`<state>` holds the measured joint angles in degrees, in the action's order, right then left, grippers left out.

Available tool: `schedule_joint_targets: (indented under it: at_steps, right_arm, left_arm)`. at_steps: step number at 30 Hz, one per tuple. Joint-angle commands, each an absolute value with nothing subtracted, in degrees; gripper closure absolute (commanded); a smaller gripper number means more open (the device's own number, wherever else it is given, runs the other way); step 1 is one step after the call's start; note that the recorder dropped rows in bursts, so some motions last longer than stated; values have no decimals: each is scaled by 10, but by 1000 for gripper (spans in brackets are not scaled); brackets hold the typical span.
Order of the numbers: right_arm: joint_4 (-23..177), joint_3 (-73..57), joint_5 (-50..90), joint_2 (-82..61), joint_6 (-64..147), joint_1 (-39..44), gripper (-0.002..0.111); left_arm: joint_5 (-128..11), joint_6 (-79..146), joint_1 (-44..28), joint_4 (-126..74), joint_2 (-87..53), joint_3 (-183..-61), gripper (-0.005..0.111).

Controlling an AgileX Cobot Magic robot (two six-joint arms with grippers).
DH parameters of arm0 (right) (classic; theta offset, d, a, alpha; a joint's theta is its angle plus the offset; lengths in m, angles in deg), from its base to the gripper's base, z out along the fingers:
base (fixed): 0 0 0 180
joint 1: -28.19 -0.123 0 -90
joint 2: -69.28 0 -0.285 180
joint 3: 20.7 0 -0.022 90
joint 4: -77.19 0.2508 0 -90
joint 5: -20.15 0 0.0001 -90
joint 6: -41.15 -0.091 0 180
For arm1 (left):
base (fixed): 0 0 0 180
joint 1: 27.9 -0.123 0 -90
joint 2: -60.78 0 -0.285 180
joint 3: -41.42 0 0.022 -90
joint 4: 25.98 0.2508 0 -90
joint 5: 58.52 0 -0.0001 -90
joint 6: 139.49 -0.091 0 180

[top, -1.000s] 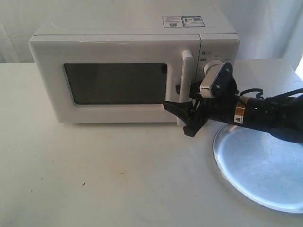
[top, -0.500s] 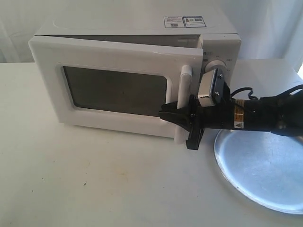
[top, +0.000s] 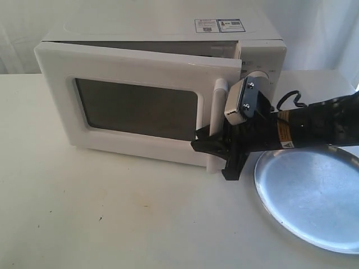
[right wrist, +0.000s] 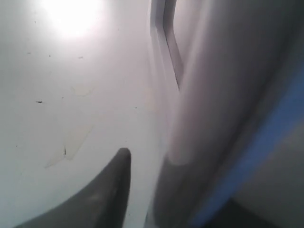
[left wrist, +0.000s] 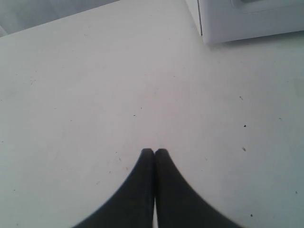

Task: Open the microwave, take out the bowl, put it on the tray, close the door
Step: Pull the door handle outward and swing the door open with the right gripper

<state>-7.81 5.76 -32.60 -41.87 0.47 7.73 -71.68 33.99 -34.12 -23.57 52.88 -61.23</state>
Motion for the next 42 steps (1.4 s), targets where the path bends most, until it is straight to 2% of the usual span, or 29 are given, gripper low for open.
schedule_joint_targets:
  at_steps: [1,3,8,17,21,25,26,30,33,38,41,42]
  right_arm:
    - [-126,46,-371,-349,-70,77,64]
    - [-176,46,-360,-332,-120,77,59]
    - [-228,54,-355,-273,-278,82,60]
    - [-228,58,-441,-130,-413,91,71]
    - [-228,58,-498,-61,-412,91,74]
    - [-228,58,-498,14,-315,81,85]
    - [-228,58,-479,25,-305,81,88]
    - [-228,59,-210,31,-350,79,103]
    - [-228,69,-111,-24,-440,79,108]
    - [-228,77,-259,-183,-476,54,108]
    - [-228,63,-498,-244,-383,12,108]
    - [-228,62,-498,-246,-337,1,108]
  left_arm:
    - [-718,342,-341,-241,530,-614,107]
    - [-718,342,-341,-241,530,-614,107]
    - [-718,342,-341,-241,530,-614,107]
    - [-718,342,-341,-241,530,-614,107]
    - [-718,342,-341,-241,530,-614,107]
    - [-718,342,-341,-241,530,-614,107]
    - [-718,342,-341,-241,530,-614,107]
    - [-718,342,-341,-241,530,-614,107]
    - [-718,342,-341,-241,530,-614,107]
    - [-718,342,-341,-241,530,-614,107]
    - [-718,342,-341,-241,530,-614,107]
    - [-718,342,-341,-241,530,-614,107]
